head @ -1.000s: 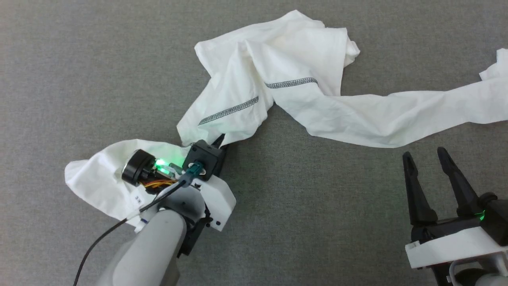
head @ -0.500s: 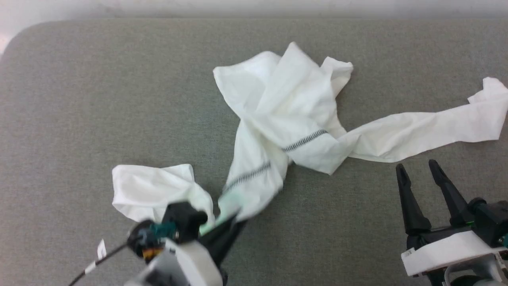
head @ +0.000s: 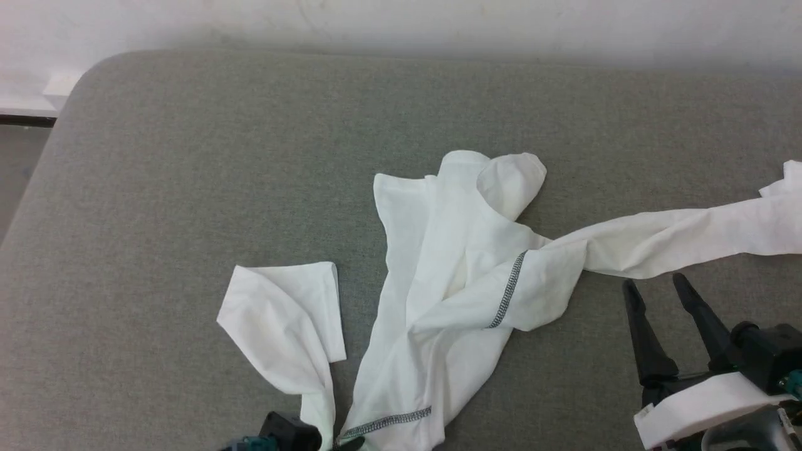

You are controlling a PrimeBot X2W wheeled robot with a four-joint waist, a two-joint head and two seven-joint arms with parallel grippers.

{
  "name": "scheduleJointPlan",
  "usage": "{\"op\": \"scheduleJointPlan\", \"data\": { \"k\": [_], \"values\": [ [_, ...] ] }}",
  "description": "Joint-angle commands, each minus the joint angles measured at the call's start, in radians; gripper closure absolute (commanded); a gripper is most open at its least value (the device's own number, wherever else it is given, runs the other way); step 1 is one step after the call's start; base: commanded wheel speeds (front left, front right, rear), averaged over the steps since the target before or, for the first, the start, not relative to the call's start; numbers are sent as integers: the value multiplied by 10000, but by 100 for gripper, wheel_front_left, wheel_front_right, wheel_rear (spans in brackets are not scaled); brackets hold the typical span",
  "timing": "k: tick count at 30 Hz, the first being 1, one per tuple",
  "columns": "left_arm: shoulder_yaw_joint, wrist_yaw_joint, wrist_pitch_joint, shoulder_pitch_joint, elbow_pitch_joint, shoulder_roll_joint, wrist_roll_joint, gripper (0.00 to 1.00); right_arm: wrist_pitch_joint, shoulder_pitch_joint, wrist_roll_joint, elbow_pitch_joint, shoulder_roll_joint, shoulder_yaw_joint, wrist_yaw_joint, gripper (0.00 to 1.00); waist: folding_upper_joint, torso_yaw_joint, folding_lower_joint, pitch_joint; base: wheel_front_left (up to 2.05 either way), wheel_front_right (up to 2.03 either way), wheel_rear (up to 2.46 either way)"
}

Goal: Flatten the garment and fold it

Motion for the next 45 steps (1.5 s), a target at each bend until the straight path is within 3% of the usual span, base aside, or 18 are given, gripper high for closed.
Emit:
{"op": "scheduleJointPlan", "data": {
  "k": [1, 6, 10, 12, 15, 19, 25, 34, 45],
  "values": [
    [90, -21, -167, -184, -7, -169, -91, 0, 21, 118, -2, 0, 26, 5, -9, 0, 0, 79, 1, -146, 0, 0, 0],
    [793, -39, -486, -113, -991, -883, -2217, 0, 79, 238, 36, 15, 26, 79, -9, 0, 0, 35, 1, -346, 0, 0, 0],
    [1610, -22, -764, -204, -2233, -1072, -3684, 0, 70, 326, 76, 21, 26, 113, -9, 0, 0, -73, 1, -413, 0, 0, 0],
    [2264, 269, -1407, -431, -2395, -1062, -3169, 0, 49, 367, 93, 27, 26, 93, -9, 0, 0, -125, 1, -420, 0, 0, 0],
    [3051, 981, -2964, -807, -2034, -1101, -1251, 0, 19, 398, 123, 44, 26, 119, -9, 0, 0, -235, 1, -409, 0, 0, 0],
    [3165, 1903, -4685, -935, -1116, -1176, 1124, 0, -22, 448, 156, 74, 26, 144, -9, 0, 0, -342, 1, -400, 0, 0, 0],
    [3093, 2698, -5604, -710, -295, -1777, 2321, 0, 41, 439, 119, 92, 26, 192, -9, 0, 0, -296, 1, -417, 0, 0, 0],
    [3163, 2582, -5735, -716, 60, -2425, 2392, 0, 1257, -1072, -385, -333, 26, 760, -9, 0, 0, 263, 1, -101, 0, 0, 0],
    [3201, 1939, -5742, -1259, 517, -3175, 2435, 0, 5460, -4512, -765, 1779, -347, 2078, -9, 0, 0, 1176, 1, 697, 0, 0, 0]
  ]
}}
